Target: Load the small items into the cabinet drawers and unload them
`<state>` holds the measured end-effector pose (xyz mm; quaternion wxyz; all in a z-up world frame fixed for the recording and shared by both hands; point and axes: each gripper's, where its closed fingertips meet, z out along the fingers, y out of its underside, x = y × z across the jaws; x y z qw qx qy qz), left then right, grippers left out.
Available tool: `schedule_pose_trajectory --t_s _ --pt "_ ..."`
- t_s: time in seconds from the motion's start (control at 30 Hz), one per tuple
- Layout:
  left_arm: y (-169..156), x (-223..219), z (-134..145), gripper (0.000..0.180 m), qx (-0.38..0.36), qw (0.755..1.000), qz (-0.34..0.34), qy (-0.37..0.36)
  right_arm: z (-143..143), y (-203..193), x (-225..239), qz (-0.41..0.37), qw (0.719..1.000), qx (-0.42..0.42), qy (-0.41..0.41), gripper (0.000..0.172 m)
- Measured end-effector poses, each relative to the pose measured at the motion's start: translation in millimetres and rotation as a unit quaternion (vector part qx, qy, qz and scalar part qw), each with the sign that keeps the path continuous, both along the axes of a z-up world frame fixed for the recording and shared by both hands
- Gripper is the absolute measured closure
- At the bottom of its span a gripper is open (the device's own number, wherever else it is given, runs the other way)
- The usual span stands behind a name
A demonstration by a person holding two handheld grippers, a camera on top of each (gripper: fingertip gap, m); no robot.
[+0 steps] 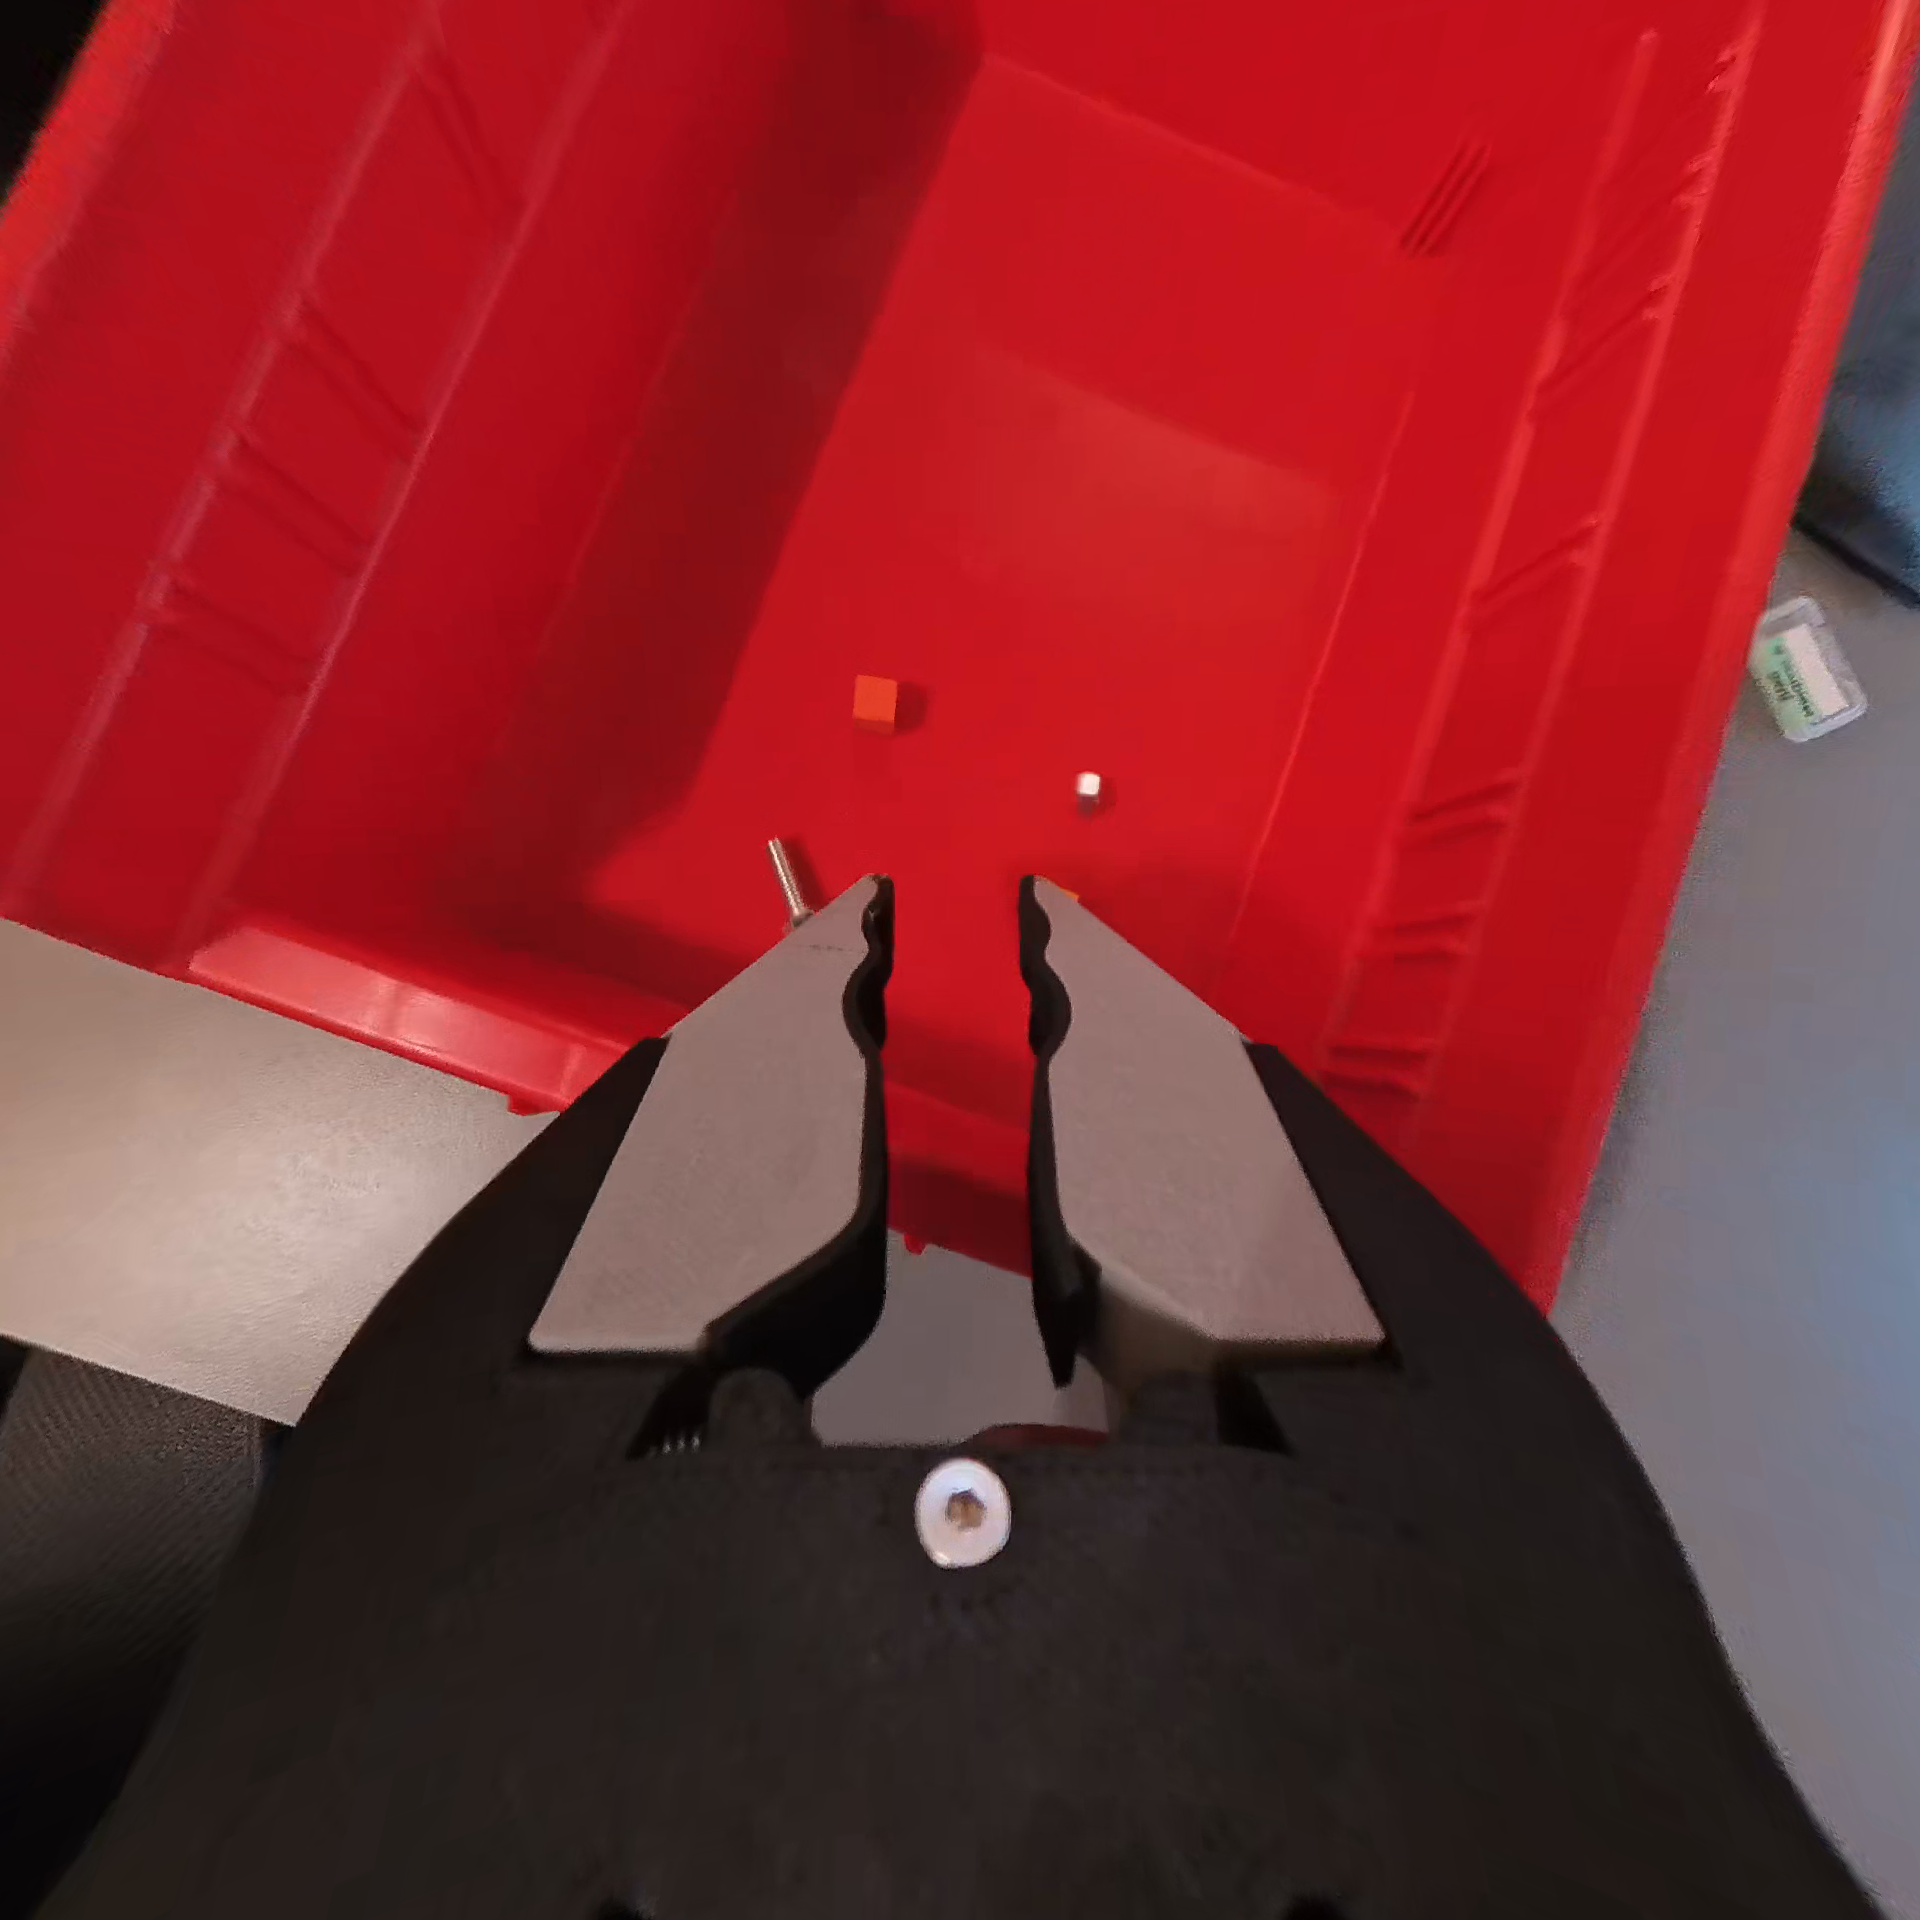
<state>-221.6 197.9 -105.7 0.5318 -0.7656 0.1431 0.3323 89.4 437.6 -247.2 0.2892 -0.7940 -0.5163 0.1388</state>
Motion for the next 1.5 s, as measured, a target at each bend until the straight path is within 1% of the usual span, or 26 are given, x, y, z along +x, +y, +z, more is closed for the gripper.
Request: schedule_pose_trajectory --t_s 0.03,0.2,0.27,0.4,0.43,0.53,0.63,0.7,0.77,0.87,0.93,1.03,1.13,1.2,1.3,1.4,1.5 --pt "2.6 -4.7 -2.8 0.18 -0.003 1.0 0.007 0.0 4.3 -0.6 -0.6 -0.001 1.0 0.003 0.009 0.151" --pt "8.0 -19.3 -11.1 0.18 -0.007 1.0 0.021 -0.019 28.6 -10.9 -7.4 0.004 0.998 0.023 0.059 0.151" --pt "0.5 -16.2 -9.2 0.179 0.003 1.0 0.016 -0.026 42.8 -20.8 -14.4 0.015 0.996 0.032 0.088 0.151" --pt "-26.8 -14.1 -3.3 0.175 0.032 0.998 0.018 -0.041 74.1 -52.5 -34.0 0.059 0.987 0.035 0.148 0.148" --pt "-33.6 -19.5 -0.5 0.172 0.038 0.998 0.029 -0.033 81.2 -61.3 -39.5 0.072 0.984 0.035 0.16 0.148" --pt "-49.6 -40.3 12.3 0.161 0.051 0.996 0.072 0.024 98.0 -86.7 -55.9 0.111 0.976 0.043 0.183 0.147" --pt "-50.3 -45.9 22.4 0.152 0.061 0.992 0.08 0.08 107.7 -107.9 -71.3 0.141 0.968 0.053 0.202 0.147" --pt "-44.8 -49.7 25.4 0.149 0.067 0.985 0.084 0.134 111.5 -122.7 -81.5 0.161 0.961 0.043 0.219 0.147" --pt "-37.3 -51.2 21.2 0.145 0.065 0.978 0.08 0.183 115.7 -134.5 -89.7 0.175 0.955 0.031 0.239 0.147" --pt "-32.6 -46.8 17.3 0.152 0.075 0.96 0.069 0.259 120.9 -148.0 -96.5 0.193 0.945 0.01 0.263 0.147" --pt "-33.0 -45.5 16.6 0.155 0.08 0.95 0.068 0.295 120.0 -153.0 -98.1 0.2 0.943 -0.002 0.268 0.147" --pt "-33.8 -45.5 13.4 0.151 0.075 0.947 0.067 0.304 114.3 -155.2 -98.3 0.202 0.944 -0.008 0.261 0.146" --pt "-35.6 -43.6 12.7 0.156 0.072 0.954 0.061 0.284 109.9 -156.0 -96.5 0.204 0.945 -0.011 0.258 0.146" --pt "-35.5 -43.5 13.5 0.157 0.068 0.954 0.06 0.285 108.0 -156.0 -94.9 0.203 0.944 -0.014 0.258 0.146" --pt "-33.0 -44.6 16.4 0.159 0.062 0.946 0.059 0.314 107.1 -155.5 -92.8 0.202 0.943 -0.02 0.264 0.146" --pt "-32.5 -43.6 14.5 0.163 0.05 0.926 0.062 0.368 109.3 -157.7 -89.9 0.204 0.939 -0.03 0.276 0.146" --pt "-33.0 -43.6 9.3 0.163 0.039 0.916 0.064 0.393 111.5 -160.1 -86.2 0.208 0.935 -0.038 0.285 0.146"
